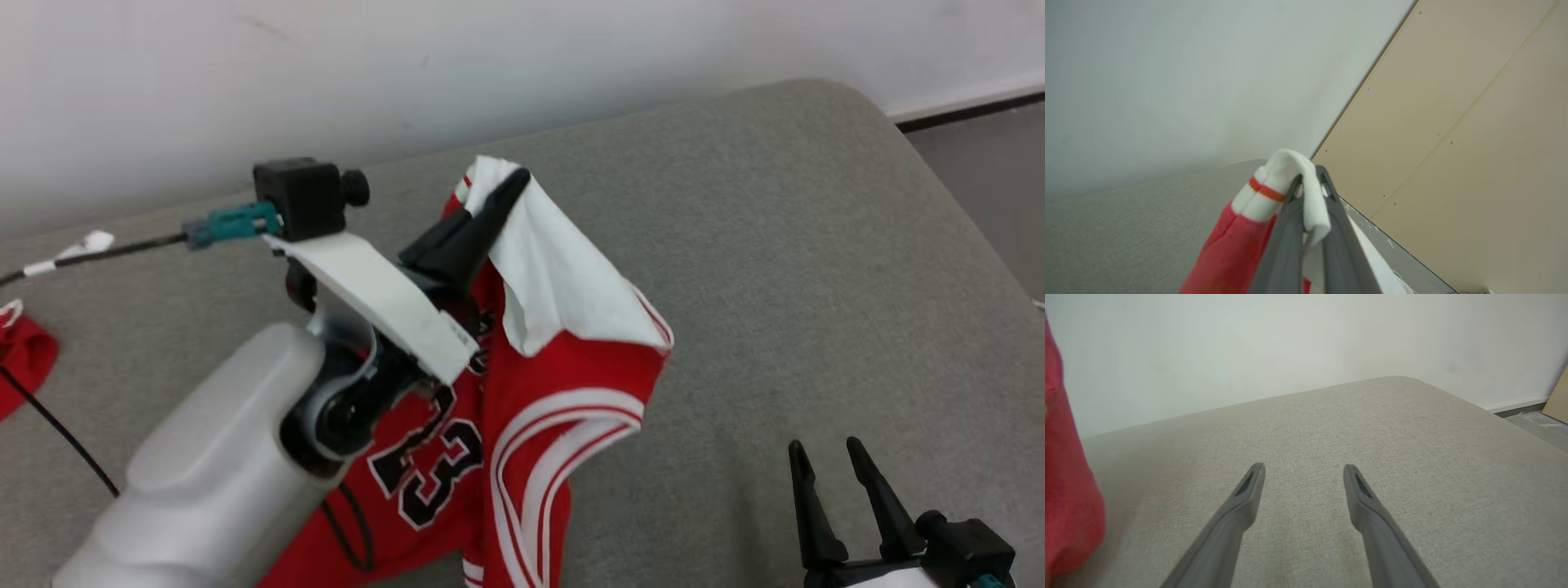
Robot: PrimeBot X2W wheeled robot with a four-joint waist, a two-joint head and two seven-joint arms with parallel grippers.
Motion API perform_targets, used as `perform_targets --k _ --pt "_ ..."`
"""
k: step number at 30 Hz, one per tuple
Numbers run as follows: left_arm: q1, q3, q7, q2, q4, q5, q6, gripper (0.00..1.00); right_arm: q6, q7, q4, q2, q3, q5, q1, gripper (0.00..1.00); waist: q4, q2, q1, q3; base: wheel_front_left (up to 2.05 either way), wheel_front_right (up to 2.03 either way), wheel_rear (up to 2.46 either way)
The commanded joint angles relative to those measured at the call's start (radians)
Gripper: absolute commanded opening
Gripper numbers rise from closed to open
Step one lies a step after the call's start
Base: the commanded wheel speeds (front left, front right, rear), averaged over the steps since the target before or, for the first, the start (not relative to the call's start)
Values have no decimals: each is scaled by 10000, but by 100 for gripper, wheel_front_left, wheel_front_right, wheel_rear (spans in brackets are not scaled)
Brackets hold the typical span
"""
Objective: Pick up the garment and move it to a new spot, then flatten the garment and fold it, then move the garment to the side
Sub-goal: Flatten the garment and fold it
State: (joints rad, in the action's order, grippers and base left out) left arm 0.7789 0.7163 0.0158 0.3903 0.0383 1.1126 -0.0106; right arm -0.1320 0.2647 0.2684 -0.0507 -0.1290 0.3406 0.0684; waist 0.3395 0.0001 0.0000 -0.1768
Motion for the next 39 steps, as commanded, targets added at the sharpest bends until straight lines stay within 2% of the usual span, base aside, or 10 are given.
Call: perform_targets --k 1,7,14,16,17,18,27,34,39 --pt "255 -54 -81 1 221 -218 33 0 25 -6 -48 0 -18 44 209 100 851 -1 0 -787 0 0 0" --pt "1897 -22 -478 -243 2567 -1125 305 0 25 -6 -162 -1 -164 178 344 100 1415 -1 0 -1196 0 0 0" --pt "3090 550 -1608 -475 5161 -2672 594 0 25 -6 -121 -4 -296 270 401 100 1598 -1 0 -1320 0 0 0" --pt "3191 640 -1956 -503 5761 -2840 703 35 25 -6 -89 -4 -359 288 425 100 1602 -1 0 -1281 0 0 0" --pt "3243 631 -2127 -527 6018 -2929 679 64 25 -6 -72 -7 -361 292 432 100 1585 -1 0 -1252 0 0 0" --pt "3226 638 -2220 -607 6270 -2954 717 100 25 -6 -61 -7 -350 291 430 100 1553 -1 0 -1213 0 0 0" --pt "2476 817 -2696 -978 7267 -2969 1106 100 25 -6 43 -12 -93 -22 268 100 901 -1 0 -675 0 0 0" --pt "1130 612 -2804 -984 6807 -2886 1228 100 25 -6 113 -13 227 -431 55 100 85 -1 0 16 0 0 0" --pt "-149 -227 -2799 -758 5814 -3178 924 100 25 -6 178 -12 382 -740 -181 100 -480 -1 0 547 0 0 0"
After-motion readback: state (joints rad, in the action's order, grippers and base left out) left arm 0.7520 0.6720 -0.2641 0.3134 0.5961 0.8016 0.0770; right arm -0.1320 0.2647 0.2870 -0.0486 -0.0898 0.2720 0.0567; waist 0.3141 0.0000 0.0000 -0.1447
